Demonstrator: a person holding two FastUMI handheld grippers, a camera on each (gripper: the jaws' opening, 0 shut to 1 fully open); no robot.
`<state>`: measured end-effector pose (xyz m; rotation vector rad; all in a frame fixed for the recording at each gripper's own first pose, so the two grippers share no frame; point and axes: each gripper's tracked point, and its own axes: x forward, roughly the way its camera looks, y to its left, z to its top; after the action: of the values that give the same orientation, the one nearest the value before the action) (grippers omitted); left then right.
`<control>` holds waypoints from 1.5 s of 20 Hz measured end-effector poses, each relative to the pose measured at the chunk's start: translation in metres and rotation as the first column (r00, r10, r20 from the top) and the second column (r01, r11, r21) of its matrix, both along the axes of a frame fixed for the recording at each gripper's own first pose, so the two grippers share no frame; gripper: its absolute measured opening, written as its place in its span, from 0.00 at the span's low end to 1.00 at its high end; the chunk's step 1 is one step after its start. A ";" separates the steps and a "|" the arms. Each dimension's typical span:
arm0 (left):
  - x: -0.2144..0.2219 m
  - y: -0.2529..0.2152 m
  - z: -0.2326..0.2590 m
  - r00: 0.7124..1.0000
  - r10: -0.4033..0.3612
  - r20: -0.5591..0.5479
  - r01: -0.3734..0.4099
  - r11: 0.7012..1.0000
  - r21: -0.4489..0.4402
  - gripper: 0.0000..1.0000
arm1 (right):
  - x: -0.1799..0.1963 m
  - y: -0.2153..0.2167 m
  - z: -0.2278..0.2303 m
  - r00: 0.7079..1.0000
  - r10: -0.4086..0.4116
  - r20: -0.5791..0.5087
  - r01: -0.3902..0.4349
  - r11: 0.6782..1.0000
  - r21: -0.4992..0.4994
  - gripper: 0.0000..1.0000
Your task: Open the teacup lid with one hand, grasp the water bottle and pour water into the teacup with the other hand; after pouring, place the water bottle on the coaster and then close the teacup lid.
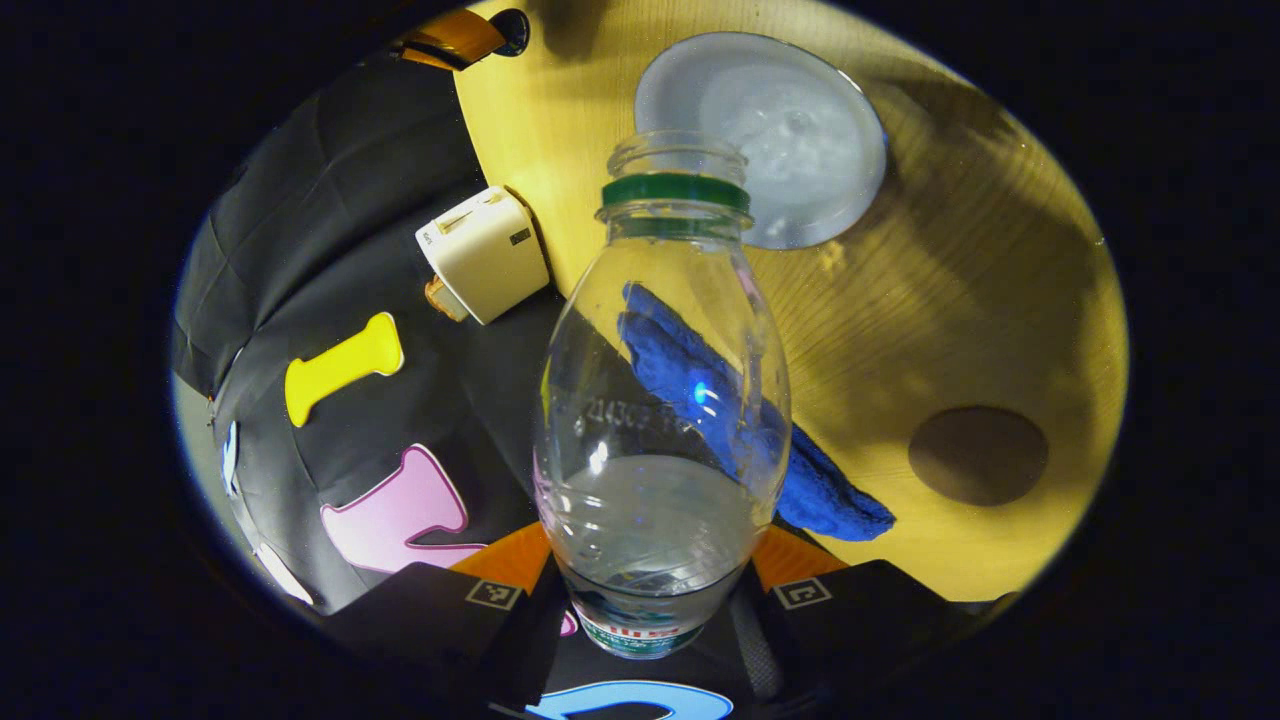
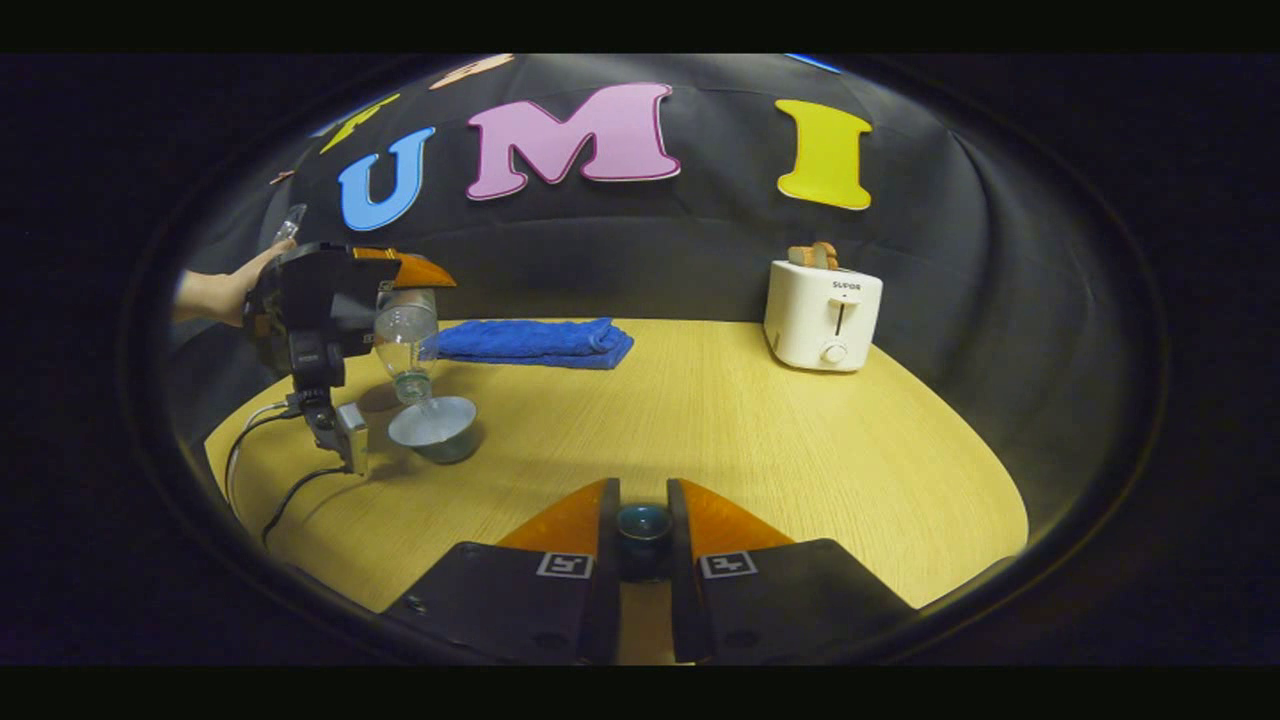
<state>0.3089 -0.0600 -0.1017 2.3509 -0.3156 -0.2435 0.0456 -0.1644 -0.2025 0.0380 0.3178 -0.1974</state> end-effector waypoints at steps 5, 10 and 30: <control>0.001 -0.001 0.001 1.000 -0.017 0.018 0.017 1.000 0.016 0.76 | 0.000 -0.001 0.002 1.000 0.000 0.005 0.000 1.000 0.002 0.19; 0.000 -0.002 0.002 1.000 -0.019 0.022 0.018 1.000 0.018 0.76 | 0.002 -0.002 0.007 1.000 0.004 0.014 -0.004 1.000 0.002 0.20; -0.037 0.091 0.001 0.901 -0.030 -0.433 -0.384 0.410 -0.827 0.75 | 0.041 0.023 0.053 0.996 0.047 0.076 -0.045 0.999 -0.027 0.19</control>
<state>0.2724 0.0310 -0.1008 1.1619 0.0431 -0.3188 0.0862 -0.1415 -0.1494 0.0129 0.2395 -0.1541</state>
